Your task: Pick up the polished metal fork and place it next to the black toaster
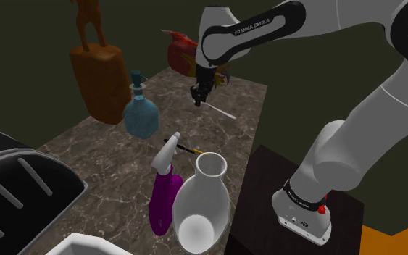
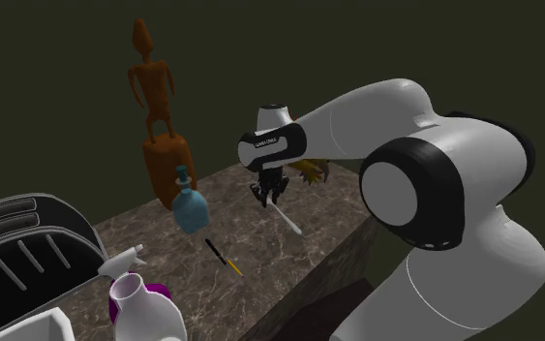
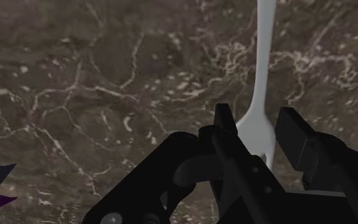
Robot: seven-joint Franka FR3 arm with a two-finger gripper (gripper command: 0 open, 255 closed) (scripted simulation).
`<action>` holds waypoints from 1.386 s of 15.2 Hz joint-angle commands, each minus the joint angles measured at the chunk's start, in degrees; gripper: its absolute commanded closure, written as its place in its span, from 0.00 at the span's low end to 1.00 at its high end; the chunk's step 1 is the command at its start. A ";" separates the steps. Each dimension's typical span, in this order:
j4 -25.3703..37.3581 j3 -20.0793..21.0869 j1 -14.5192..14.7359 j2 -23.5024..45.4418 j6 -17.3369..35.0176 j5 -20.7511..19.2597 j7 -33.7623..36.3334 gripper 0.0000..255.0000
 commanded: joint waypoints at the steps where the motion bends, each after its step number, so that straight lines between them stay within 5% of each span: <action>1: 0.83 0.12 0.06 -0.76 -1.61 -0.05 0.23 1.00; 21: 13.22 0.27 0.07 -3.94 -17.17 -0.28 0.63 1.00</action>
